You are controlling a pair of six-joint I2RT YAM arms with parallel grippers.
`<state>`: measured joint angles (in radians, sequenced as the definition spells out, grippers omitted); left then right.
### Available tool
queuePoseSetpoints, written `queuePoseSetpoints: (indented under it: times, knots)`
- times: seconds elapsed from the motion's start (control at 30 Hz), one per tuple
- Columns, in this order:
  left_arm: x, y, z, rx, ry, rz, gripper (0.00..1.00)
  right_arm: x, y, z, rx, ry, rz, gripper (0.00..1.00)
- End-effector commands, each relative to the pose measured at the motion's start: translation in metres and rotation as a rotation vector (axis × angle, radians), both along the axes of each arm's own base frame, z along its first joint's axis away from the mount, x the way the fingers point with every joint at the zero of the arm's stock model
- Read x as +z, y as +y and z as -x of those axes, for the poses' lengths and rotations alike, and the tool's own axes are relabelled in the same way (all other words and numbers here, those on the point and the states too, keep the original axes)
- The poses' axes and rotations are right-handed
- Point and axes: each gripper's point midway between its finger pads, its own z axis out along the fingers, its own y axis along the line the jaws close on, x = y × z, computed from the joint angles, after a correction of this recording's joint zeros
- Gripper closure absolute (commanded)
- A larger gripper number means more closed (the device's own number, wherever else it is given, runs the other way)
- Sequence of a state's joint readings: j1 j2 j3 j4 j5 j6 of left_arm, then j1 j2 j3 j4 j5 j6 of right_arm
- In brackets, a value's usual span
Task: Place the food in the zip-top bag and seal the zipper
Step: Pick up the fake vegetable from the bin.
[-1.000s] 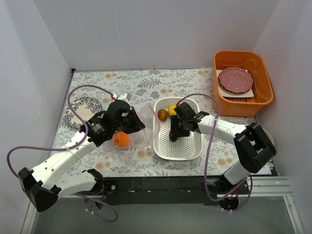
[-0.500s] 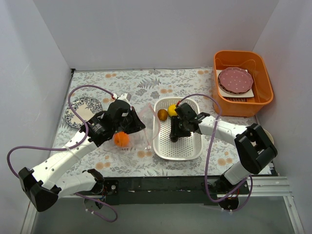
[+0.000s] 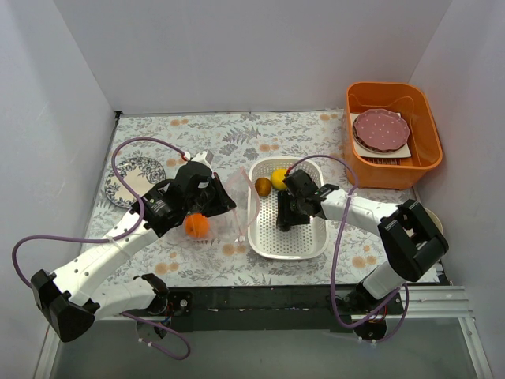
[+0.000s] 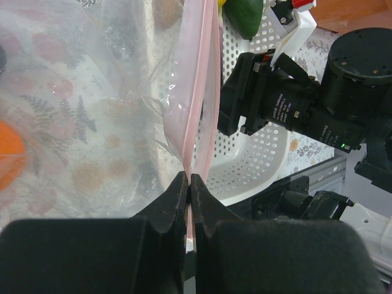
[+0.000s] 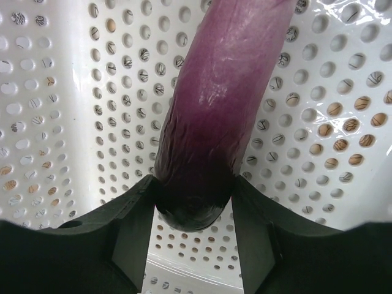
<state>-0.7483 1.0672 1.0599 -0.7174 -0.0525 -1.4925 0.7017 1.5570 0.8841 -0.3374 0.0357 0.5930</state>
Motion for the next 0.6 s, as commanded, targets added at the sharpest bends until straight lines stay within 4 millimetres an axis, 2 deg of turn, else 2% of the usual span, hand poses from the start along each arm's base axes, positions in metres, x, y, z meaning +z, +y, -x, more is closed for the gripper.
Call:
queuePoseSetpoints:
  times: [0.0,0.17,0.4,0.57]
  knots:
    - [0.002,0.000,0.001,-0.004,-0.008,0.008,1.00,0.007,-0.004,-0.003,-0.001,-0.047,0.006,0.55]
    - [0.003,-0.002,0.000,-0.009,-0.007,0.013,1.00,0.023,-0.005,-0.003,0.000,-0.080,-0.017,0.70]
    - [0.000,-0.002,0.001,-0.009,-0.002,0.012,1.00,0.060,0.006,0.011,0.086,-0.124,-0.143,0.72]
    - [0.002,-0.003,0.000,-0.011,-0.007,0.016,1.00,0.108,0.013,0.021,0.150,-0.220,-0.278,0.72]
